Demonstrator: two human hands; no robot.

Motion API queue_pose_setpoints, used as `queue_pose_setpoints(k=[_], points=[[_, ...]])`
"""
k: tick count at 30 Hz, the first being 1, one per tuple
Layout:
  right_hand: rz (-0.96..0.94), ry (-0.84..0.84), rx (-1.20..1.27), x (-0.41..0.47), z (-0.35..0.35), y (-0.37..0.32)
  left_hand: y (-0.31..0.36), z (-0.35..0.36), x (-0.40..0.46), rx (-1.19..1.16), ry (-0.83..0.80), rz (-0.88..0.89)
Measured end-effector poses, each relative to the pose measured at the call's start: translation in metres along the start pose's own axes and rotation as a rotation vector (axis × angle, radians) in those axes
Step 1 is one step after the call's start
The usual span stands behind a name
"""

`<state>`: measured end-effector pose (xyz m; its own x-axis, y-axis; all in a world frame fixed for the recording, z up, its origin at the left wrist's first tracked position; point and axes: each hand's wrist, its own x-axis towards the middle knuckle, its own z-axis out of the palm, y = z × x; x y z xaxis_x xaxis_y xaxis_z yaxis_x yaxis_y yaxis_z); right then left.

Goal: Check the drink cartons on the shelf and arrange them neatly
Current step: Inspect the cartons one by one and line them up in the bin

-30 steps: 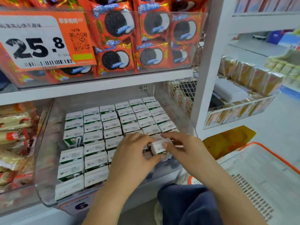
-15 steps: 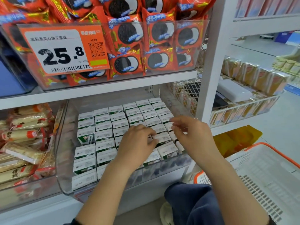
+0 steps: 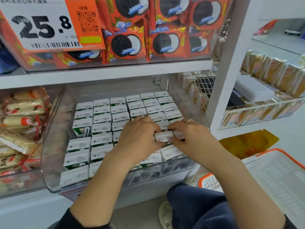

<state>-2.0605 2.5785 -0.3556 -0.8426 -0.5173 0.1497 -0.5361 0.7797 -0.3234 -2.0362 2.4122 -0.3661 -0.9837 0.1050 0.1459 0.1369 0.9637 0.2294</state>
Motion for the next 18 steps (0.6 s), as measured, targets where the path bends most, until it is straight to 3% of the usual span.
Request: queue_pose_setpoints(k=[4, 7, 12, 16, 18], points=[[0.026, 0.035, 0.157, -0.001, -0.003, 0.003, -0.002, -0.008, -0.003, -0.222, 0.090, 0.004], [0.091, 0.122, 0.339, -0.002, -0.008, 0.000, -0.004, -0.025, -0.006, -0.652, 0.128, -0.061], [0.202, 0.065, 0.812, -0.003, -0.010, -0.017, -0.006, -0.044, -0.013, -1.223, 0.177, -0.215], [0.243, 0.024, 1.242, -0.002, -0.010, -0.029, -0.007, -0.045, -0.026, -1.418, 0.200, -0.270], [0.269, -0.028, 1.340, -0.001, -0.008, -0.033, -0.010, -0.042, -0.034, -1.465, 0.211, -0.285]])
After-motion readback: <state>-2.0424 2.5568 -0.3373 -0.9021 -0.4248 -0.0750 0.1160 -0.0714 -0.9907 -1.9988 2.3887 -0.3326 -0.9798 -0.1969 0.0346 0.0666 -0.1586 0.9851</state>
